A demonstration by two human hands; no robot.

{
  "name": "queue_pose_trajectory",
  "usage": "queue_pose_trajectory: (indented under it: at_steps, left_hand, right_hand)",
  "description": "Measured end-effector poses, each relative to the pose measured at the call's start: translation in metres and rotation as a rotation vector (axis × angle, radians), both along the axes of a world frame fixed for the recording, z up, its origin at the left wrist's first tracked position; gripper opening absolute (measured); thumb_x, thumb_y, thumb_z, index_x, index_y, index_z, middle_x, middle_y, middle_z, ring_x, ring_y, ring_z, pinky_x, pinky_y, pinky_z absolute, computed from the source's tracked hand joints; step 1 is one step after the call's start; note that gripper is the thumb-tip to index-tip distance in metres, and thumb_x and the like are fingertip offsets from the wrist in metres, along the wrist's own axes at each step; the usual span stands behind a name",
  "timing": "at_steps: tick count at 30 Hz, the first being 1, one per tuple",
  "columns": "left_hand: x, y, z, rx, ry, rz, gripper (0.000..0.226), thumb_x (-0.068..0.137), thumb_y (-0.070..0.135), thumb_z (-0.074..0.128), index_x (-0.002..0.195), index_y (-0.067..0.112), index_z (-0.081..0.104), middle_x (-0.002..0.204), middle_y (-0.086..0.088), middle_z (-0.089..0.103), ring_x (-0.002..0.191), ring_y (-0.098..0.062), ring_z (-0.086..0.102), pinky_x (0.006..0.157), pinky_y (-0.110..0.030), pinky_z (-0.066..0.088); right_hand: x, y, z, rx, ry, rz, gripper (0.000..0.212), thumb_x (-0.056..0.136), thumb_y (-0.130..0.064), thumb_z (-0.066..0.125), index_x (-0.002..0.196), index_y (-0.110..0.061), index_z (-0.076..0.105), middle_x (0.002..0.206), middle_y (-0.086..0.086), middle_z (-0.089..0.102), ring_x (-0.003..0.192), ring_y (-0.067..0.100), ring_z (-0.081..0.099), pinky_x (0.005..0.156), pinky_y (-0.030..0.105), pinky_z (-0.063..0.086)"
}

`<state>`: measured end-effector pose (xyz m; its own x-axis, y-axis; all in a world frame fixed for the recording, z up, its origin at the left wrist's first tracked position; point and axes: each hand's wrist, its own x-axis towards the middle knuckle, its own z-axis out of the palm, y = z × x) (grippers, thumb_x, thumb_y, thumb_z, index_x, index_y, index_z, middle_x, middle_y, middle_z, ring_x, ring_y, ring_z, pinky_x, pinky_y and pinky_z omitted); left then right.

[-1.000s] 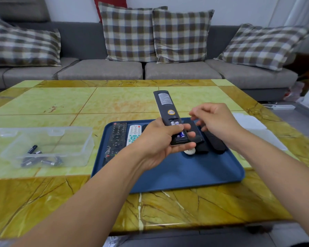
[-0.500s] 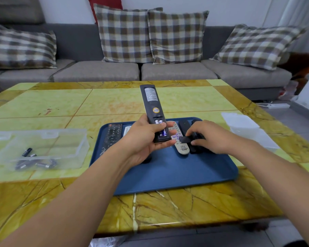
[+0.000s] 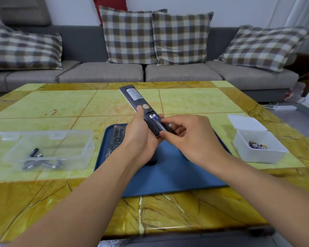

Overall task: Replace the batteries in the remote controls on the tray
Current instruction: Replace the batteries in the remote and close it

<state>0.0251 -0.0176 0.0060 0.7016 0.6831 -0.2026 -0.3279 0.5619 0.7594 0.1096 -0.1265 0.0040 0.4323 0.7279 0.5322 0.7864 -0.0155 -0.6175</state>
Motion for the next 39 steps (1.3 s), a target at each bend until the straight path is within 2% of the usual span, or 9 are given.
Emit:
queue_pose_trajectory:
  at_steps: [6,11,13,20,28,31,34,36,39]
  left_hand:
    - [-0.002,0.001,-0.002,0.044,-0.006,0.026,0.013,0.106,0.008,0.038,0.115,0.009,0.048,0.103,-0.014,0.063,0.081,-0.025,0.066,0.078,-0.049,0.059]
    - [-0.009,0.005,-0.003,0.105,0.024,0.011,0.020,0.108,0.012,0.038,0.126,0.008,0.046,0.107,-0.015,0.062,0.086,-0.026,0.068,0.077,-0.047,0.061]
    - [-0.010,0.003,-0.005,0.112,0.039,-0.018,0.021,0.108,0.013,0.037,0.126,0.010,0.048,0.108,-0.016,0.061,0.092,-0.027,0.065,0.084,-0.049,0.057]
    - [-0.008,-0.006,-0.012,0.182,0.099,-0.113,0.027,0.109,0.014,0.035,0.135,0.007,0.043,0.112,-0.020,0.060,0.093,-0.030,0.062,0.055,-0.028,0.054]
    - [-0.004,-0.013,-0.008,0.175,0.031,-0.168,0.027,0.110,0.018,0.032,0.131,0.007,0.045,0.107,-0.016,0.065,0.080,-0.023,0.069,0.062,-0.031,0.059]
    - [-0.002,-0.014,-0.013,0.222,0.123,-0.178,0.025,0.110,0.015,0.034,0.131,0.008,0.044,0.116,-0.022,0.065,0.093,-0.028,0.071,0.071,-0.038,0.061]
    - [-0.005,-0.016,-0.017,0.406,0.257,-0.268,0.029,0.106,0.011,0.045,0.133,0.020,0.045,0.120,-0.017,0.064,0.100,-0.028,0.067,0.088,-0.045,0.058]
    - [-0.006,-0.018,-0.020,0.656,0.348,-0.278,0.031,0.104,0.011,0.049,0.129,0.030,0.045,0.110,-0.007,0.065,0.086,-0.017,0.061,0.079,-0.031,0.055]
    - [-0.004,-0.021,-0.031,1.013,0.486,-0.203,0.047,0.099,0.011,0.057,0.128,0.037,0.031,0.092,0.013,0.062,0.070,0.004,0.061,0.062,-0.010,0.048]
  right_hand:
    - [-0.007,0.003,-0.010,-0.045,-0.217,0.003,0.035,0.087,-0.033,0.073,0.119,-0.017,0.071,0.086,-0.002,0.059,0.074,0.012,0.054,0.072,0.035,0.051]
    - [-0.001,0.002,-0.010,-0.197,-0.244,0.141,0.054,0.091,-0.033,0.068,0.142,-0.024,0.053,0.095,-0.014,0.042,0.076,-0.003,0.044,0.075,0.014,0.034]
    - [0.004,0.002,-0.009,-0.213,-0.258,0.168,0.052,0.092,-0.027,0.068,0.142,-0.022,0.054,0.091,-0.008,0.044,0.076,0.001,0.044,0.074,0.018,0.035]
    - [0.022,0.001,-0.005,-0.247,-0.278,0.204,0.043,0.091,-0.028,0.069,0.132,-0.020,0.063,0.084,0.004,0.056,0.076,0.019,0.054,0.075,0.043,0.048]
    - [0.028,-0.007,-0.006,-0.142,-0.294,0.139,0.044,0.089,-0.040,0.067,0.132,-0.029,0.064,0.074,-0.014,0.050,0.067,0.003,0.049,0.065,0.033,0.046]
    - [0.032,-0.007,-0.008,-0.184,-0.099,0.186,0.041,0.083,-0.031,0.078,0.123,-0.029,0.070,0.068,-0.016,0.055,0.060,0.002,0.051,0.063,0.021,0.043]
    - [0.035,-0.011,-0.001,-0.258,0.372,0.232,0.032,0.082,-0.031,0.079,0.113,-0.024,0.074,0.086,-0.008,0.073,0.068,0.016,0.068,0.063,0.028,0.051]
    - [0.033,-0.011,0.004,-0.294,0.672,0.204,0.035,0.085,-0.046,0.071,0.108,-0.021,0.074,0.099,-0.002,0.075,0.078,0.016,0.073,0.066,0.031,0.056]
    - [0.021,-0.004,0.002,-0.346,0.703,0.090,0.054,0.082,-0.059,0.068,0.099,-0.008,0.072,0.084,-0.004,0.073,0.066,0.010,0.068,0.063,0.028,0.057]
